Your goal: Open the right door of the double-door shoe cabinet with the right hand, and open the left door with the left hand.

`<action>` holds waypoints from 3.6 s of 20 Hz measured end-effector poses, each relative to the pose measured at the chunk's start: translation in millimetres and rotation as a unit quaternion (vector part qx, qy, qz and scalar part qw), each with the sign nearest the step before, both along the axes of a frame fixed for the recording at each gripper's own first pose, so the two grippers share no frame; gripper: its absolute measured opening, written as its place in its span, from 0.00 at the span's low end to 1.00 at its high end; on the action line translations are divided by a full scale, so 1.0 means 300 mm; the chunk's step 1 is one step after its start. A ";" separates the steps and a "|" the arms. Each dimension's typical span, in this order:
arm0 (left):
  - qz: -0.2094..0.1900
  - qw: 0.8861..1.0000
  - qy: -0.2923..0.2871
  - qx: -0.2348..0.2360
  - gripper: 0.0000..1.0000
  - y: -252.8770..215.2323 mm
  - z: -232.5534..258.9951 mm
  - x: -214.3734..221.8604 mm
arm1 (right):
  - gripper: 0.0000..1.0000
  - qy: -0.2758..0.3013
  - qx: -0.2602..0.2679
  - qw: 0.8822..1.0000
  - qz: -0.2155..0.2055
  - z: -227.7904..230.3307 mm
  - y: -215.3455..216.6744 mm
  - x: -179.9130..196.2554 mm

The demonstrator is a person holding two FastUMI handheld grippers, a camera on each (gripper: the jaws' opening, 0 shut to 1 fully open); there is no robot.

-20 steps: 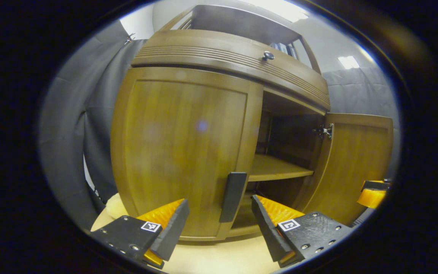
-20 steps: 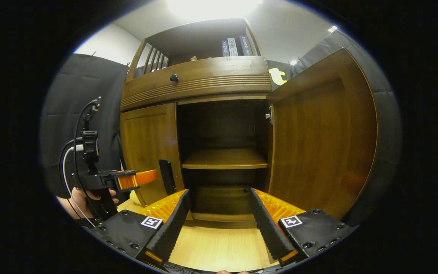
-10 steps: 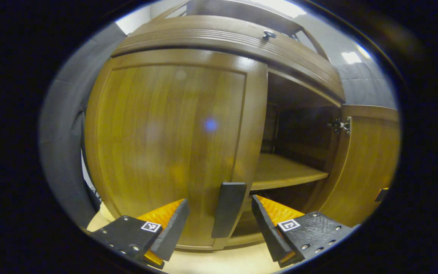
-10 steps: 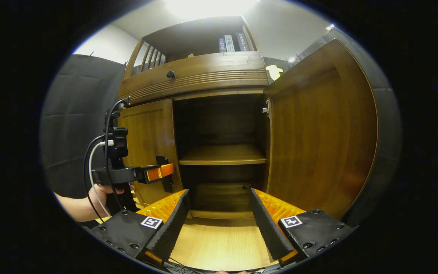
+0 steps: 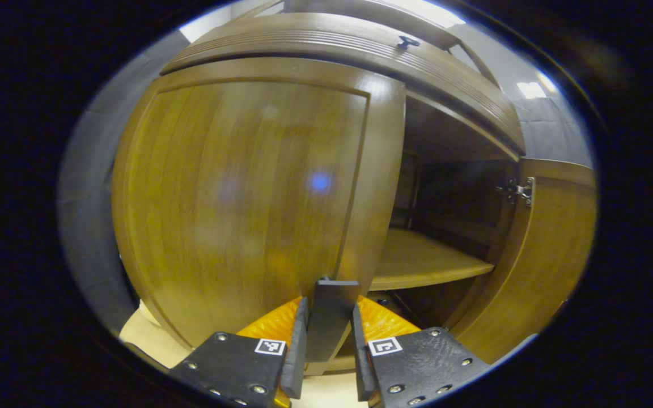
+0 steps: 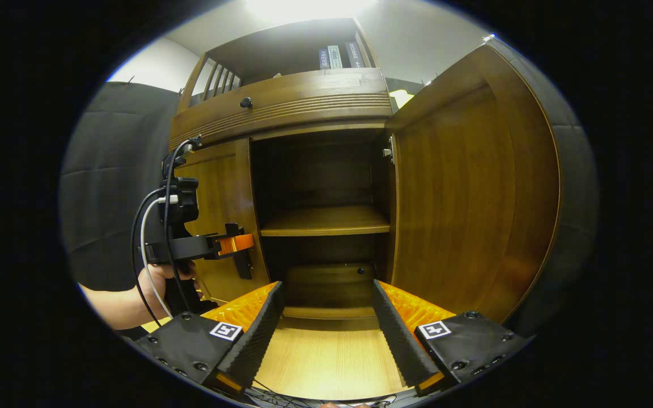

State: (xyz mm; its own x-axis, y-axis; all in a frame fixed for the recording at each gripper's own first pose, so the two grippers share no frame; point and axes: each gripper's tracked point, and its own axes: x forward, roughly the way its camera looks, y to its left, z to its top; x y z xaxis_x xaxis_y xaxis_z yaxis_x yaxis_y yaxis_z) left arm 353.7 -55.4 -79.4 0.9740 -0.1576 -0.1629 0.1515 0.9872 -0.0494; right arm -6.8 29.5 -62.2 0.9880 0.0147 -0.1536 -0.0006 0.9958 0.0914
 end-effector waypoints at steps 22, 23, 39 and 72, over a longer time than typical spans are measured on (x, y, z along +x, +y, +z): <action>-0.028 0.998 -0.005 0.048 0.05 0.001 0.035 -0.089 | 0.92 -0.014 0.000 1.000 -0.003 0.004 0.052 -0.017; -0.030 0.998 -0.006 0.048 0.05 0.001 0.036 -0.103 | 0.92 -0.013 0.001 1.000 -0.003 0.002 0.052 -0.016; -0.032 0.998 -0.006 0.054 0.05 0.127 0.038 -0.361 | 0.93 -0.010 -0.001 1.000 0.021 -0.008 0.129 -0.024; 0.036 0.994 -0.065 0.078 0.03 0.612 0.118 -0.724 | 0.93 0.013 -0.003 0.996 0.084 -0.048 0.287 -0.030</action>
State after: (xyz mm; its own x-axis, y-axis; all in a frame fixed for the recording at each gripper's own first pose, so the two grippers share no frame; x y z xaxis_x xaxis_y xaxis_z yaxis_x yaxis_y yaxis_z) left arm 136.5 128.1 -43.9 0.9962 -0.0699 -0.0527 0.0758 0.9899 0.1196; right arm -15.9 115.7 -76.6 0.9673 0.1786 -0.1803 -0.1650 0.9824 0.0877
